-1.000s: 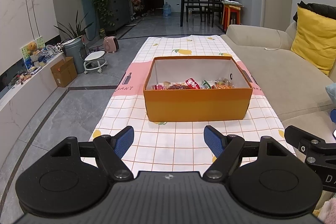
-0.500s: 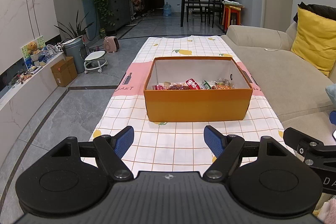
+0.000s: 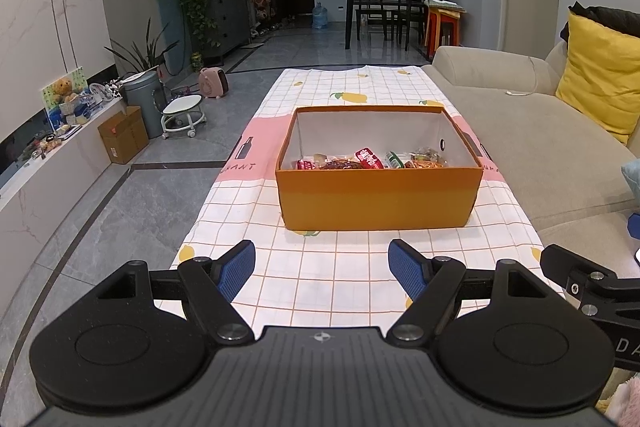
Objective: Organize snacks
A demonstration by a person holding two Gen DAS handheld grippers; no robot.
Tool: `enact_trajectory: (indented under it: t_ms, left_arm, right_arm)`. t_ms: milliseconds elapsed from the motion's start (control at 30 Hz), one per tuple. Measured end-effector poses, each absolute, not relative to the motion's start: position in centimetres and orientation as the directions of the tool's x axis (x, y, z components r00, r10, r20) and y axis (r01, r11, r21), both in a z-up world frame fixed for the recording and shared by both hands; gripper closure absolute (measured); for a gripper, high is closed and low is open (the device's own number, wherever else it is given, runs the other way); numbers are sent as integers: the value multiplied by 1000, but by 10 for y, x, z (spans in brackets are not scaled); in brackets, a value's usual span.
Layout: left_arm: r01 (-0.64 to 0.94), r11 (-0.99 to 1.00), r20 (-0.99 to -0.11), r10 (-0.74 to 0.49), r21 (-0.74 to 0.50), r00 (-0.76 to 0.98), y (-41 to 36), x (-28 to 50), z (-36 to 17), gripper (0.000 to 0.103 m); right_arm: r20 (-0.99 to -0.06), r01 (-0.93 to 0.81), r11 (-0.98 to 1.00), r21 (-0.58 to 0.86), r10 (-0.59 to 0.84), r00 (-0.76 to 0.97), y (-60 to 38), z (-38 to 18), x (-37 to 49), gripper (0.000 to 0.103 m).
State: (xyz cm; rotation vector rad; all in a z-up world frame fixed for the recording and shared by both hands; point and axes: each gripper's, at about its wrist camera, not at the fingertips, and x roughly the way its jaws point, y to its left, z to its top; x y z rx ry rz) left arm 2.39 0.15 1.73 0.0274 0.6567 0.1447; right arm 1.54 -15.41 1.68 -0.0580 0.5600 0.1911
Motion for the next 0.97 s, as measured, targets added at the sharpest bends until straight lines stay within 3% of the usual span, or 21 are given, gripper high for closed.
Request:
enact_trajectory:
  t_ms: [967]
  left_arm:
    - [-110,990,-595,139,85,792,-2,22,22,14]
  right_arm:
    - [-556,-184,983,23,166,815,-158,10,19,4]
